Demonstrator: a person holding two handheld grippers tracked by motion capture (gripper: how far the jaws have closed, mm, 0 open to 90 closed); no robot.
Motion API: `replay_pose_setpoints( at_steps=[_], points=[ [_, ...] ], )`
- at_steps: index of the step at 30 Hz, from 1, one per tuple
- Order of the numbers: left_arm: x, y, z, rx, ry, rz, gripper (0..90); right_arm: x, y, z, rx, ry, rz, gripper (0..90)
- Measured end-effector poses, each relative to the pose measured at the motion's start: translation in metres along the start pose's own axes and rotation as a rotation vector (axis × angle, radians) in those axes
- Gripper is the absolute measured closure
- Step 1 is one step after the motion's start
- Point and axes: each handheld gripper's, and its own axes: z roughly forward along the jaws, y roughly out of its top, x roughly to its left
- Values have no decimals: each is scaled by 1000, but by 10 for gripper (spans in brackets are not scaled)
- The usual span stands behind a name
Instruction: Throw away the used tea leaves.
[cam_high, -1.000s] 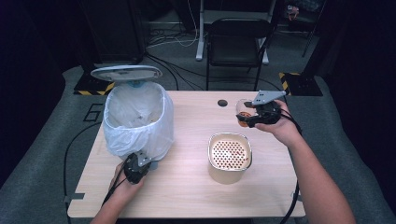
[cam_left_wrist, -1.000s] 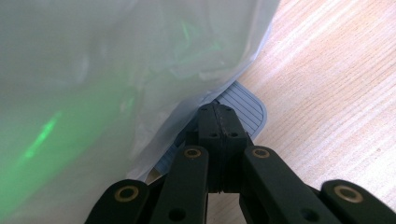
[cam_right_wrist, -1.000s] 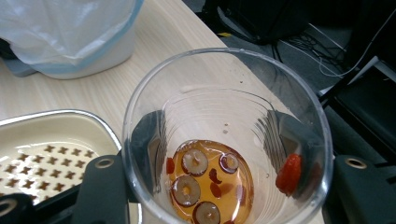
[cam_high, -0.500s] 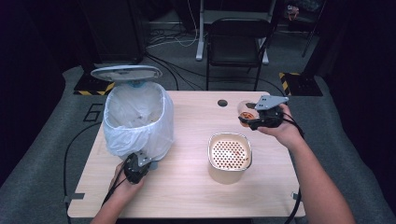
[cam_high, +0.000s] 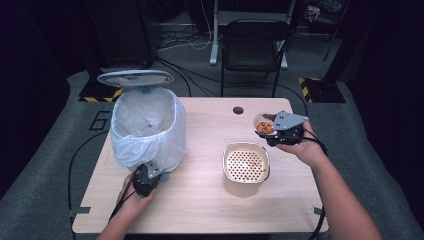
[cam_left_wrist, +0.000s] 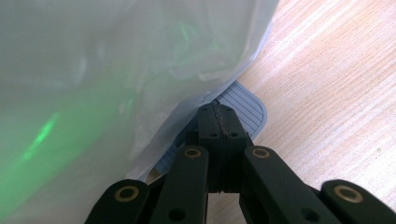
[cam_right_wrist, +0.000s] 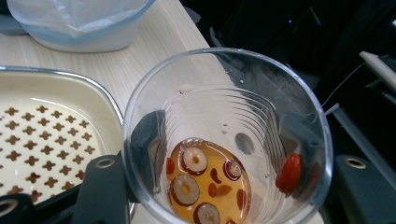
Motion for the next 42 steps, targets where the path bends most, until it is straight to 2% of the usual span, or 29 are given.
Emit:
replay_pose_setpoints(
  at_steps=[10, 21, 23, 27, 28, 36, 42],
  points=[
    [0, 0, 0, 4, -1, 1, 900, 15, 6, -2, 3, -43, -139, 393],
    [0, 0, 0, 1, 1, 1, 900, 25, 7, -3, -16, -56, -244, 393],
    [0, 0, 0, 4, 3, 2, 900, 29, 7, -3, -3, -71, -285, 393],
    [0, 0, -1, 7, 4, 4, 900, 36, 7, -2, 10, -87, -331, 393],
    [0, 0, 0, 4, 4, 4, 900, 37, 8, -2, 11, -97, -355, 393],
    [0, 0, 0, -1, 1, 2, 900, 49, 11, -1, 87, -94, -498, 393],
    [0, 0, 0, 0, 1, 5, 900, 50, 13, -1, 98, -93, -528, 394]
  ],
)
